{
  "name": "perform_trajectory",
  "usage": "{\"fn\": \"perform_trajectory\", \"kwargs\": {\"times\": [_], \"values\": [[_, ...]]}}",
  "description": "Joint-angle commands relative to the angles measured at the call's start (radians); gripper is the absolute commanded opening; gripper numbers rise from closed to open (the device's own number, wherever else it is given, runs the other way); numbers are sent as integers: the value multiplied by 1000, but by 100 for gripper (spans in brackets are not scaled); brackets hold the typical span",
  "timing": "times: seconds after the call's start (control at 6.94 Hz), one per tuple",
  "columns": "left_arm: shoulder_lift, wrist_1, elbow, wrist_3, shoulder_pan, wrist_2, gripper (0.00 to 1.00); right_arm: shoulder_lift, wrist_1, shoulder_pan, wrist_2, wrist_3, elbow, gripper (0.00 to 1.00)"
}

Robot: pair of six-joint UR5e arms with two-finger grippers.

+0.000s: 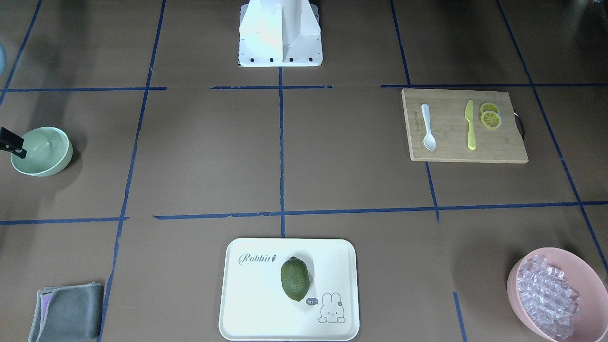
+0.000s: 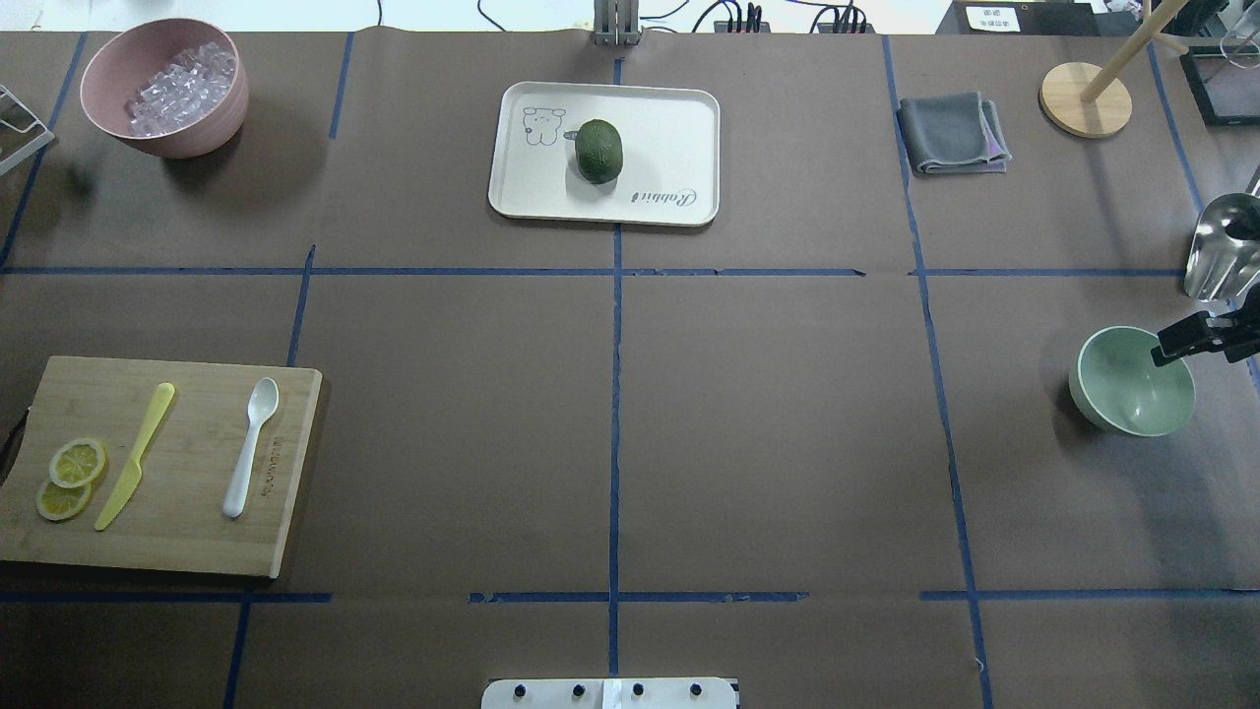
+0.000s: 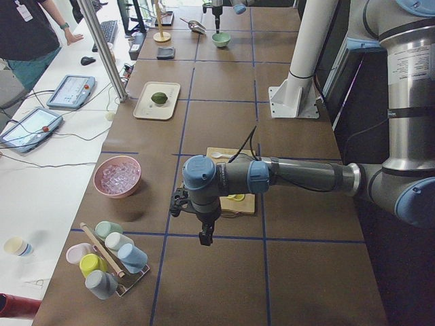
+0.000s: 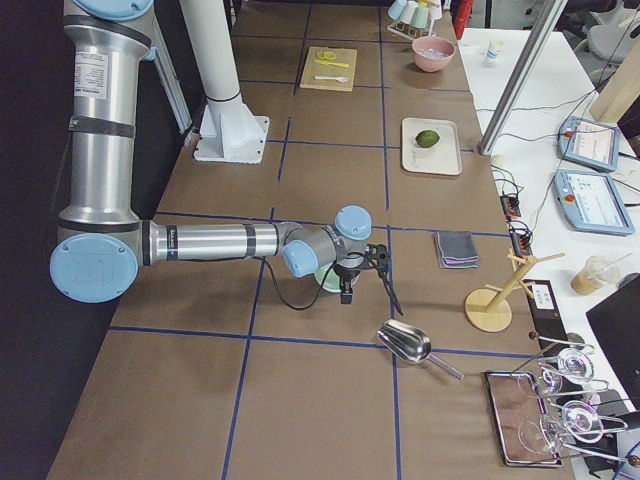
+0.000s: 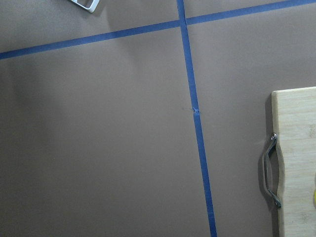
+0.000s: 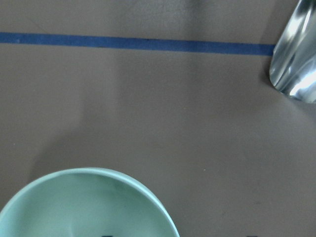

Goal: Place spoon in bowl
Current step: 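Grasp the pale green bowl's rim with the right gripper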

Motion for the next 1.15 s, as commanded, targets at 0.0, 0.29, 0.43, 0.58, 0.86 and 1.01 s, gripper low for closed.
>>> {"fn": "perform_trajectory", "kwargs": {"times": [0.0, 0.29, 0.43, 0.58, 0.86, 1.01], "values": [[0, 0, 0, 0, 0, 0, 100, -2, 6, -41, 0, -2, -8, 41], [0, 0, -1, 0, 0, 0, 100, -34, 6, -44, -2, -11, 6, 5], [0, 0, -1, 0, 0, 0, 100, -38, 4, -42, 0, -4, 40, 0], [0, 0, -1, 0, 2, 0, 100, -37, -7, -32, 9, 2, 81, 0], [0, 0, -9, 0, 0, 0, 100, 3, -70, -27, 20, 153, 180, 0], [0, -2, -9, 0, 0, -2, 100, 83, -170, -41, 23, 279, 242, 0]]}}
